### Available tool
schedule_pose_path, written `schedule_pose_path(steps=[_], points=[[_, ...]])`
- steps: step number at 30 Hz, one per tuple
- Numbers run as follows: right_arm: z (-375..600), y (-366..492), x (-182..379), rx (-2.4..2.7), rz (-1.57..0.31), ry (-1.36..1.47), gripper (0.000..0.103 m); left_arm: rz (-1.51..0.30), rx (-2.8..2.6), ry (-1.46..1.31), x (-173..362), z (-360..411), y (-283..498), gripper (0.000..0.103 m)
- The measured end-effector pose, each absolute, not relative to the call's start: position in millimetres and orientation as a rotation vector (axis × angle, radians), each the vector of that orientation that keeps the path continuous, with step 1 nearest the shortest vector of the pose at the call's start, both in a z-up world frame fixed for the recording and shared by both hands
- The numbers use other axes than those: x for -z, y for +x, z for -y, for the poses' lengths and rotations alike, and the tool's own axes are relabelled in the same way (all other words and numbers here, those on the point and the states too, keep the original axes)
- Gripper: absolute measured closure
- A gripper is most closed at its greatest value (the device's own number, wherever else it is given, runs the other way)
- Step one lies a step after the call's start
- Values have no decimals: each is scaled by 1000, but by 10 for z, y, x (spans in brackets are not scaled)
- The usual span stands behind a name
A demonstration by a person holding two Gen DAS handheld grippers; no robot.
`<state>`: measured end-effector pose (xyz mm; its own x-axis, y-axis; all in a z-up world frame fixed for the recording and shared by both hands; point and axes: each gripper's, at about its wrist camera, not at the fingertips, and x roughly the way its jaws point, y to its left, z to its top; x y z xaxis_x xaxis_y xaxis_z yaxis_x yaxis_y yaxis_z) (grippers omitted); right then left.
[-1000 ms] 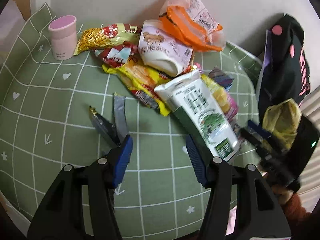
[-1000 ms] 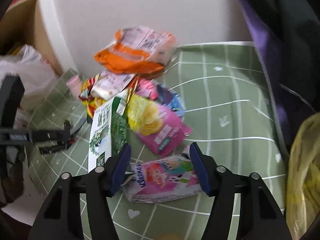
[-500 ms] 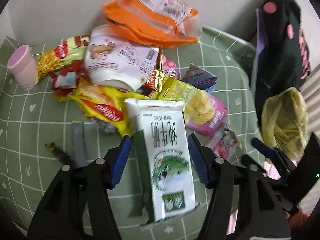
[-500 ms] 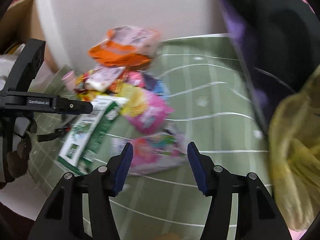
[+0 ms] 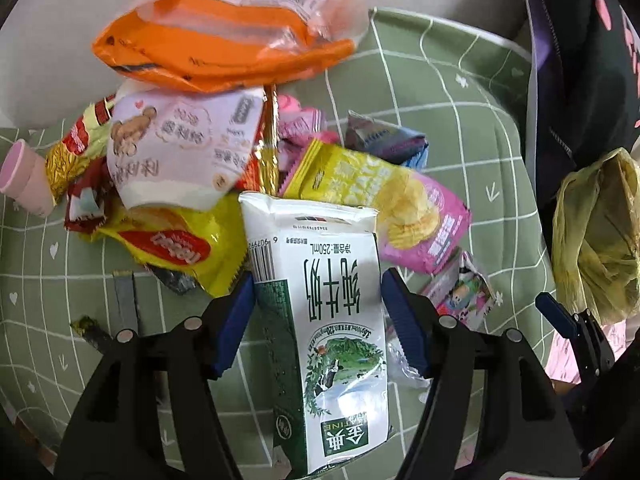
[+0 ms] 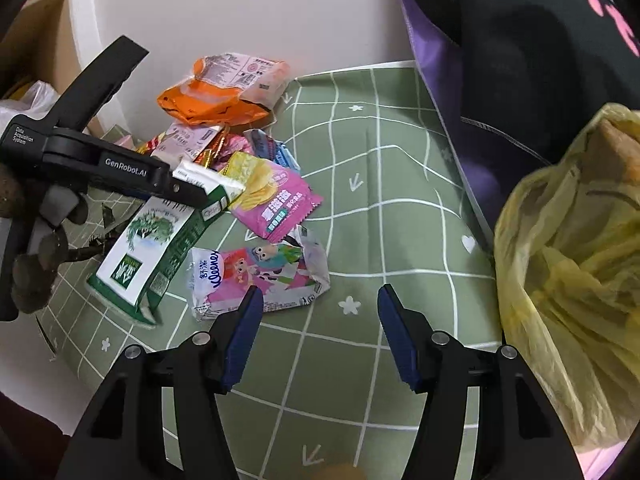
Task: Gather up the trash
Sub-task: 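Lower the left gripper onto the white milk carton and close on it, then carry the milk carton in the left gripper over the yellow trash bag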
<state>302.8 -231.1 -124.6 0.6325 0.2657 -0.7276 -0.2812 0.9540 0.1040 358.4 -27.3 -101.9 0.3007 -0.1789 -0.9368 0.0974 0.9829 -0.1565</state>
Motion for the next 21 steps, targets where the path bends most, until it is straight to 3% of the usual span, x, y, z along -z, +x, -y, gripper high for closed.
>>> schedule_pose_path(steps=[13, 21], points=[[2403, 2962, 1280, -281, -857, -3, 47, -1249, 174, -33, 1231, 416, 3647, 45], [2299, 3068, 1174, -329, -819, 39, 48, -990, 350, -40, 649, 183, 3298, 45]])
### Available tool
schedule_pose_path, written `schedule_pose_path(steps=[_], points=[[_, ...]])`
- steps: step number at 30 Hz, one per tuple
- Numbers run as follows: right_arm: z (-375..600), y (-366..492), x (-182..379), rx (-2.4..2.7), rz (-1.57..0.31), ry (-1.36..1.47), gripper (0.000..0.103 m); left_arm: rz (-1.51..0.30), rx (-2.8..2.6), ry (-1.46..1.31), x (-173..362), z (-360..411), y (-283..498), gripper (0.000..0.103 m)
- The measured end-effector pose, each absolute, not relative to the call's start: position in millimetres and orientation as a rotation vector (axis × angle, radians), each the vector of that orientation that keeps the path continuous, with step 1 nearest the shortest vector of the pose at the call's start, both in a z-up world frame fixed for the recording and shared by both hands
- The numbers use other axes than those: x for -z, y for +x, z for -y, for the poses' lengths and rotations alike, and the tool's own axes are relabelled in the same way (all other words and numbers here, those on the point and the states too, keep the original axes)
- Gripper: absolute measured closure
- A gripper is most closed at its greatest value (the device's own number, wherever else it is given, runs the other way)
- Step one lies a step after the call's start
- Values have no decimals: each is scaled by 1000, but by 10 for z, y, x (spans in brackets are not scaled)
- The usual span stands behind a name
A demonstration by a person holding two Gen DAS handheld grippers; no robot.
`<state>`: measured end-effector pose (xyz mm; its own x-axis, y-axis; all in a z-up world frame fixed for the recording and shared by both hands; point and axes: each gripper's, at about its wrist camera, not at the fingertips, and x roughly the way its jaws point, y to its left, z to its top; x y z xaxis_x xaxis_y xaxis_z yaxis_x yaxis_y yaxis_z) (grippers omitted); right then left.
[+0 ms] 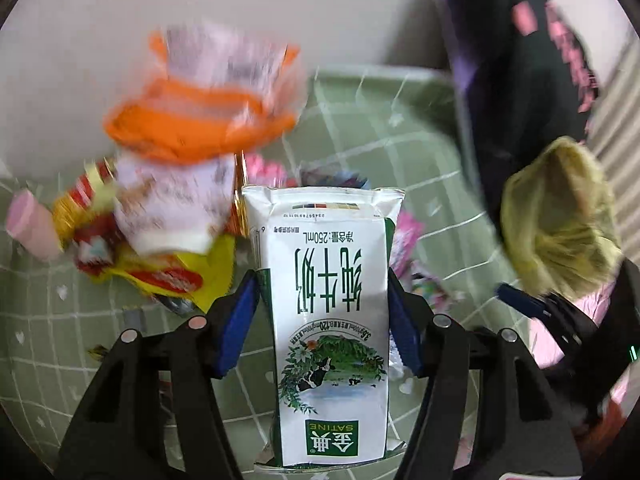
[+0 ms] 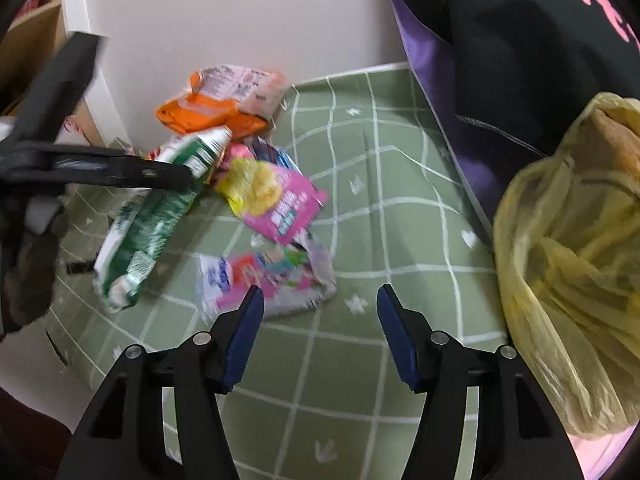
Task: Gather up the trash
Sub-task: 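Carry the milk carton in the left gripper over the yellow trash bag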
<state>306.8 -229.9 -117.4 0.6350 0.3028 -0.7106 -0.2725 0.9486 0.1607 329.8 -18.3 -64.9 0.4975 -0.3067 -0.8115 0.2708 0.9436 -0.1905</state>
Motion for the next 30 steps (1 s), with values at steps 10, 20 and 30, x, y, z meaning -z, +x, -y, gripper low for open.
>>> schedule_pose_path(steps=[10, 20, 30], points=[[2063, 3510, 1425, -280, -910, 37, 78, -822, 409, -166, 366, -266, 3052, 45], [2291, 3130, 690, -144, -761, 47, 99, -761, 519, -227, 102, -167, 3139, 45], [3309, 2299, -571, 230, -548, -76, 99, -550, 912, -205, -891, 1100, 3265, 45]])
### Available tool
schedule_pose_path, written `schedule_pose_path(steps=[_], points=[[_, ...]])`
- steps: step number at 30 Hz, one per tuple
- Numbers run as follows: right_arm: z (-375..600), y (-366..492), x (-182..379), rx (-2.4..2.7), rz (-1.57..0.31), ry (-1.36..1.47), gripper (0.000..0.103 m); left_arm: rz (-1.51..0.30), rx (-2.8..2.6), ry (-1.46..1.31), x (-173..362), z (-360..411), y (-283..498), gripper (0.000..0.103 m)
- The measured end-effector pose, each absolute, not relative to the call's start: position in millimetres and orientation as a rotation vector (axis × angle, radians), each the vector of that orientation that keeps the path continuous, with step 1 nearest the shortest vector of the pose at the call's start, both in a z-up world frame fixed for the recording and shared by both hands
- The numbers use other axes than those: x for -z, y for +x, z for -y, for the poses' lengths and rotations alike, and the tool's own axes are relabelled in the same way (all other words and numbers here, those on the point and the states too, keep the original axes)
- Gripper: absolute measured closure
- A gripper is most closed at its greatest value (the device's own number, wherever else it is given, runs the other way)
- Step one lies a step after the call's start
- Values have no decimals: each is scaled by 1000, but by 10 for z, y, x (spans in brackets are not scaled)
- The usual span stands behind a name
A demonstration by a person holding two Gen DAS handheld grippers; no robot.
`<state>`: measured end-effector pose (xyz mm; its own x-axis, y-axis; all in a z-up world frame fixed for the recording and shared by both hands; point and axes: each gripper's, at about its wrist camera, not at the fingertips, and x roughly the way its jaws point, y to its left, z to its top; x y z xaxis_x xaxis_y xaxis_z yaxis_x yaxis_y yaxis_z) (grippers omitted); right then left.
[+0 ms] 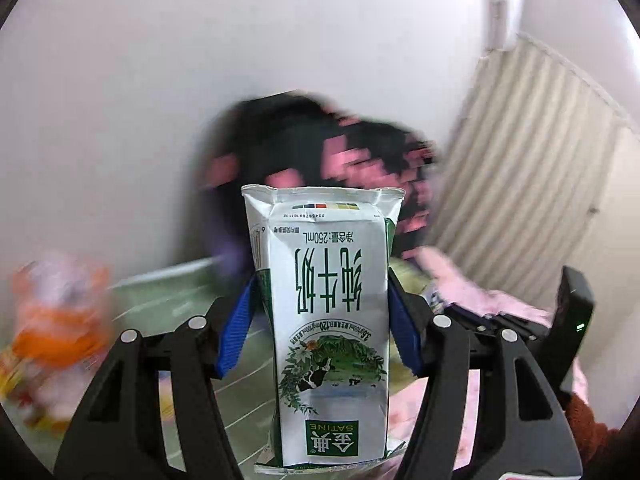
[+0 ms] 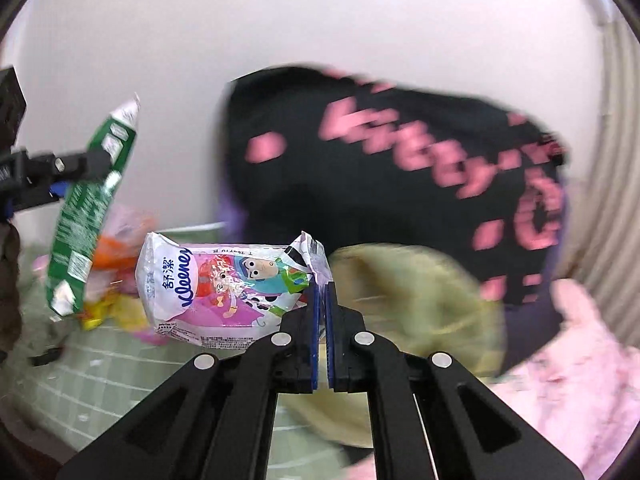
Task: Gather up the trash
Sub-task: 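Carry the milk carton in the left gripper over the yellow trash bag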
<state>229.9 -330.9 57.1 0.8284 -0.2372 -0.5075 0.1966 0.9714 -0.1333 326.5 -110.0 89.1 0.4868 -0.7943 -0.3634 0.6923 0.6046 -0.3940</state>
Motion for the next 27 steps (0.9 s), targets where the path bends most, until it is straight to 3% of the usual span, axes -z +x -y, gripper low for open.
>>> schedule_pose_path(steps=[8, 17, 27], points=[[4341, 1673, -923, 491, -518, -77, 99, -387, 1139, -187, -1153, 2422, 3165, 45], [4992, 1723, -815, 560, -547, -94, 99, -511, 1106, -143, -696, 3384, 3440, 45], [5267, 2161, -469, 493, -624, -94, 99, -765, 1049, -139, -111, 3481, 3781, 45]])
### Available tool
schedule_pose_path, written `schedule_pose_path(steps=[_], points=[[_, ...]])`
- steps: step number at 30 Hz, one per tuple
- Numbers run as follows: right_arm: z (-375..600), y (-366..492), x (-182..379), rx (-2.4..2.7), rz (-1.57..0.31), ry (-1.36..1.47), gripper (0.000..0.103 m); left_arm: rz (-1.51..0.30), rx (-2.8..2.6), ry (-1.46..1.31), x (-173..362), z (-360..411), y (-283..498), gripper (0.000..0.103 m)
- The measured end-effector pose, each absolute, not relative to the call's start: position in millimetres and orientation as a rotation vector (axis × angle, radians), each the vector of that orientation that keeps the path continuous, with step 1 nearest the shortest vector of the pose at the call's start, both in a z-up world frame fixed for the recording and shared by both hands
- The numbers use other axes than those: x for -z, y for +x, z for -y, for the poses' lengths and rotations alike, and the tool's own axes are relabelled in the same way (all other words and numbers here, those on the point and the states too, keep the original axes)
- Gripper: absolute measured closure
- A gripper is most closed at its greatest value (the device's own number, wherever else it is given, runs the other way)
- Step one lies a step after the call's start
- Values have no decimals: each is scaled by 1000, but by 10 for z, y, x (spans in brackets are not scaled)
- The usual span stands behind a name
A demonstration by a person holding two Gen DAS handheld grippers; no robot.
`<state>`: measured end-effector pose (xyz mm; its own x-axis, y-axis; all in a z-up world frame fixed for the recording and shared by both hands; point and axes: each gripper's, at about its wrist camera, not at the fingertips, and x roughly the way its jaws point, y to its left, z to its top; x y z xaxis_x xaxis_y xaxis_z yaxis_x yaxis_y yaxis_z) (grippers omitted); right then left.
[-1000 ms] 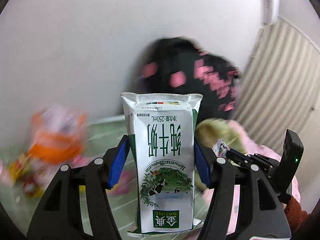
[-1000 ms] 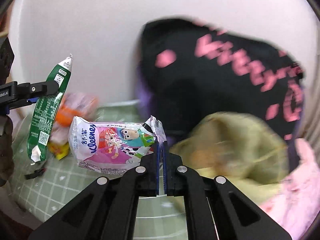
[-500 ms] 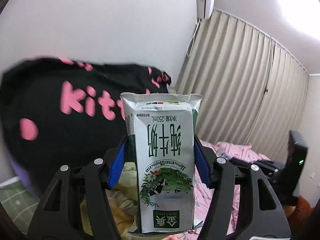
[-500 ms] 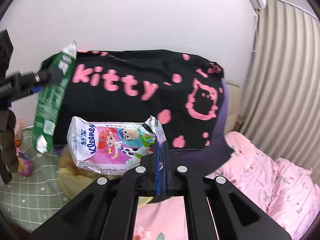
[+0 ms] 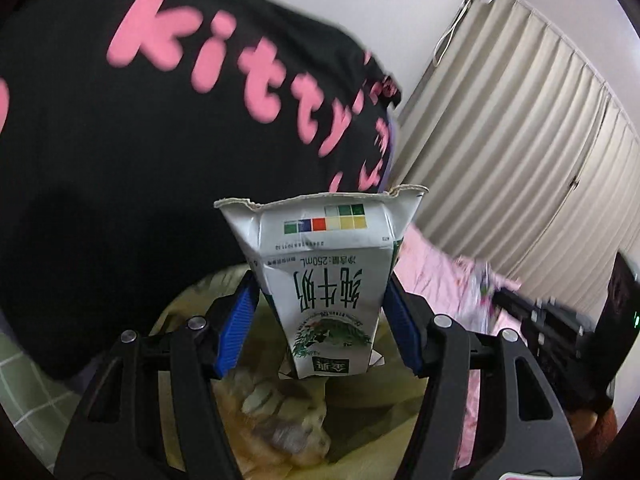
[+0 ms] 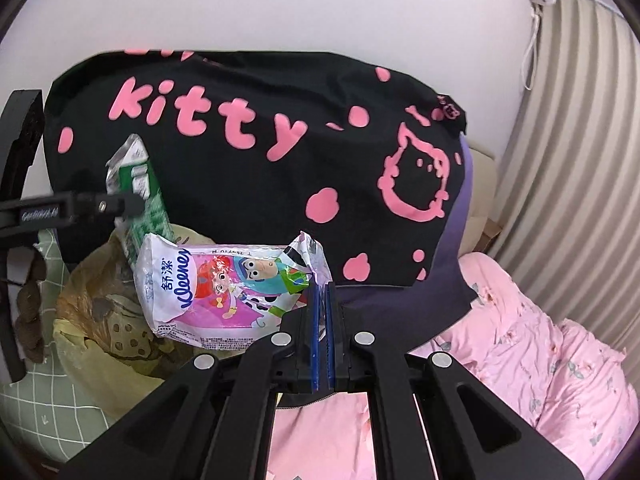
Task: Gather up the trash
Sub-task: 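Carry the milk carton in the left gripper over the yellow trash bag, then open the left gripper to drop the carton into the yellow bag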
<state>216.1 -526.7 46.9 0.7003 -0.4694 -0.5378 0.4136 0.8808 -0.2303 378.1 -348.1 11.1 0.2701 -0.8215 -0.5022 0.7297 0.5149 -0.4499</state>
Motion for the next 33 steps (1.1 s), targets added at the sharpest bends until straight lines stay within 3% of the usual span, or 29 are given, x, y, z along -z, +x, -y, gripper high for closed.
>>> schedule_pose_path(steps=[8, 18, 25, 27, 29, 33], points=[[5110, 2428, -234, 413, -678, -135, 99, -935, 1049, -68, 62, 3215, 3835, 46], [4765, 2548, -11, 335, -724, -154, 99, -932, 1087, -15, -60, 3251, 3882, 46], [4690, 2546, 92, 330, -748, -121, 98, -970, 1158, -22, -91, 3197, 3826, 37], [4663, 2534, 110, 326, -751, -126, 90, -971, 1175, -32, -119, 3145, 3795, 37], [4623, 2513, 109, 320, -748, -116, 61, -962, 1179, -38, -156, 3090, 3759, 37], [4562, 2486, 76, 337, -732, -99, 57, -948, 1178, -18, -203, 2949, 3686, 36]])
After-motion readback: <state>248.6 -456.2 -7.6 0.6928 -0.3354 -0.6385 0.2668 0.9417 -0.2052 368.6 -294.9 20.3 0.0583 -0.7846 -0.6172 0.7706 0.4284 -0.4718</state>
